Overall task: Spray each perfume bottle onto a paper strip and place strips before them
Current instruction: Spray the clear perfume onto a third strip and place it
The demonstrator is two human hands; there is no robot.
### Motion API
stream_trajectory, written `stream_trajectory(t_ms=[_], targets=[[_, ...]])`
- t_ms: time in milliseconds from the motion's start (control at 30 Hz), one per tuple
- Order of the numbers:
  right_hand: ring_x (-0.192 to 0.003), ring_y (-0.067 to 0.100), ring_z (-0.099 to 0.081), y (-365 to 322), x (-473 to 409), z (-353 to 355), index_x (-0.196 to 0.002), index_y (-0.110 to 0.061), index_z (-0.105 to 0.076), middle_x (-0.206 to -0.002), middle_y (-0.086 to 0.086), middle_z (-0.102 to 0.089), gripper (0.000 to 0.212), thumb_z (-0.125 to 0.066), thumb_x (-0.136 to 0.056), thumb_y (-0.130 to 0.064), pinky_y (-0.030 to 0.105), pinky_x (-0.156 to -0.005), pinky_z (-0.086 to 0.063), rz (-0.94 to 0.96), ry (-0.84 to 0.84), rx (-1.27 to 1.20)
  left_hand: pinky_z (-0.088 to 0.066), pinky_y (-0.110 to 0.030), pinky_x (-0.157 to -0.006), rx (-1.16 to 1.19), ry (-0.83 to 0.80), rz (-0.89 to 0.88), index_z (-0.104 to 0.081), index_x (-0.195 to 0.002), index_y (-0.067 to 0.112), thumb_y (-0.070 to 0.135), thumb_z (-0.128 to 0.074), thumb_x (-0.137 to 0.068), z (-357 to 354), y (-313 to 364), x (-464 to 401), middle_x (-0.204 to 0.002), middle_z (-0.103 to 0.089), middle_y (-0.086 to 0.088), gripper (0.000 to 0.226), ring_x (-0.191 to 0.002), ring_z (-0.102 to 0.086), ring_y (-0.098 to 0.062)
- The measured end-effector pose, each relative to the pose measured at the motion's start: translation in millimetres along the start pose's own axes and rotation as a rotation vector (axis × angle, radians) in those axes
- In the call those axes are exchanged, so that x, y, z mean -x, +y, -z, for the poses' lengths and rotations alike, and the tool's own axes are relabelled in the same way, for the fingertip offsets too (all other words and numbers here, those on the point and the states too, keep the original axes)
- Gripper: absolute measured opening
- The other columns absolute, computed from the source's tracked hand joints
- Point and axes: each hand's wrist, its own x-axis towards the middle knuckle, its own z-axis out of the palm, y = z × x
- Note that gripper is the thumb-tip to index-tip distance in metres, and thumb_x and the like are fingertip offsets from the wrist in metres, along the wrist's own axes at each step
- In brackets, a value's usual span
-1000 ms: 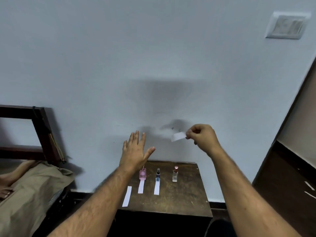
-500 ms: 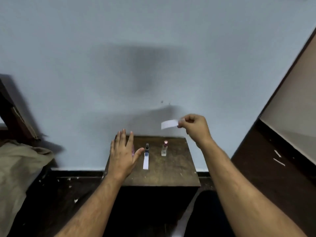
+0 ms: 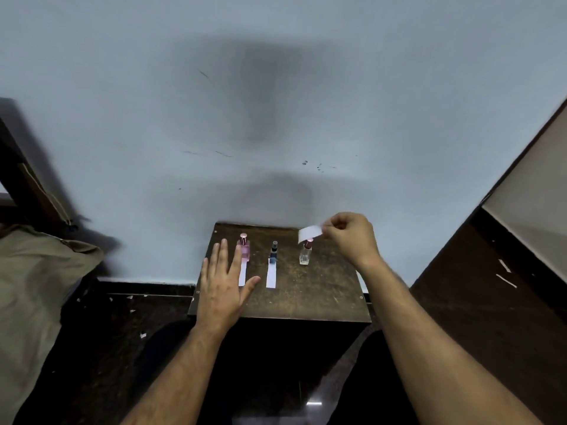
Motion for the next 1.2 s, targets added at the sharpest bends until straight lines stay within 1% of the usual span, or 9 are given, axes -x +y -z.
stream_trajectory(t_ms=[100,333,400,500,800,867,967,1000,1200], targets=[[-0.057,0.009,-0.064,-8,3,0,-0.077,-0.003,-0.070,-0.069,0.005,-0.070,0.005,-0.071,-0.081,-0.001,0.022,-0.055,-0.048,-0.012,-0.087,-0.380,-0.021,-0.052,-0.118,-0.006,0.004,0.008,-0.030,-0.152,0.013,0.071,-0.015,-0.094,-1,-3,2,-0.161,-0.019,-0.017,0.084,-0.150,-0.014,-0.030],[-0.041,0.010,-0.041,-42,9,25,-0.068,-0.017,-0.068,-0.067,0.006,-0.067,0.022,-0.064,-0.082,-0.001,0.021,-0.044,-0.041,0.037,-0.429,-0.873,-0.024,-0.053,-0.117,-0.009,-0.011,0.012,-0.032,-0.151,0.011,0.071,-0.013,-0.095,-2,-6,3,-0.160,-0.021,-0.018,0.085,-0.149,-0.015,-0.032],[-0.042,0.010,-0.043,-34,9,18,-0.068,-0.019,-0.068,-0.067,0.003,-0.066,0.021,-0.064,-0.081,-0.004,0.024,-0.047,-0.042,0.046,-0.349,-0.705,-0.024,-0.053,-0.117,-0.007,-0.008,0.010,-0.031,-0.151,0.010,0.071,-0.013,-0.095,-3,-6,4,-0.160,-0.020,-0.019,0.085,-0.149,-0.015,-0.032],[-0.057,0.011,-0.059,-4,8,-9,-0.073,-0.018,-0.069,-0.067,-0.004,-0.069,0.009,-0.068,-0.081,-0.013,0.028,-0.059,-0.046,0.032,-0.072,0.052,-0.026,-0.054,-0.116,0.001,0.004,0.003,-0.029,-0.152,0.011,0.071,-0.013,-0.095,-4,-6,5,-0.161,-0.019,-0.018,0.084,-0.150,-0.015,-0.031],[-0.045,0.011,-0.044,-47,3,21,-0.069,-0.019,-0.069,-0.069,0.006,-0.066,0.024,-0.062,-0.085,-0.003,0.023,-0.047,-0.039,0.042,-0.408,-1.001,-0.020,-0.052,-0.119,0.002,0.006,0.003,-0.024,-0.154,0.013,0.072,-0.012,-0.094,-8,-7,6,-0.162,-0.015,-0.016,0.085,-0.151,-0.010,-0.029],[-0.044,0.011,-0.046,-42,3,21,-0.073,-0.015,-0.067,-0.071,0.008,-0.067,0.016,-0.062,-0.084,-0.003,0.021,-0.046,-0.039,0.069,-0.363,-0.784,-0.023,-0.054,-0.117,0.005,-0.003,0.002,-0.026,-0.153,0.012,0.071,-0.013,-0.094,-8,-7,6,-0.161,-0.017,-0.017,0.084,-0.150,-0.013,-0.030],[-0.061,0.016,-0.062,-6,1,-3,-0.079,-0.017,-0.070,-0.079,0.005,-0.071,0.007,-0.064,-0.081,-0.013,0.025,-0.053,-0.044,0.039,-0.096,0.155,-0.024,-0.054,-0.117,0.012,0.004,0.002,-0.026,-0.153,0.012,0.071,-0.014,-0.094,-8,-6,8,-0.161,-0.018,-0.017,0.084,-0.150,-0.013,-0.030],[-0.068,0.016,-0.065,0,4,-8,-0.076,-0.019,-0.070,-0.076,0.000,-0.072,0.007,-0.065,-0.080,-0.016,0.027,-0.058,-0.047,0.008,0.005,0.232,-0.024,-0.054,-0.117,0.017,0.002,-0.003,-0.026,-0.153,0.012,0.071,-0.015,-0.094,-8,-6,8,-0.161,-0.018,-0.017,0.083,-0.150,-0.013,-0.030],[-0.042,0.006,-0.048,-27,4,10,-0.071,-0.014,-0.069,-0.064,0.002,-0.068,0.018,-0.070,-0.082,0.001,0.018,-0.044,-0.039,0.041,-0.244,-0.620,-0.023,-0.054,-0.117,0.011,0.003,-0.009,-0.027,-0.153,0.012,0.070,-0.017,-0.094,-9,-9,7,-0.161,-0.019,-0.016,0.083,-0.150,-0.013,-0.030]])
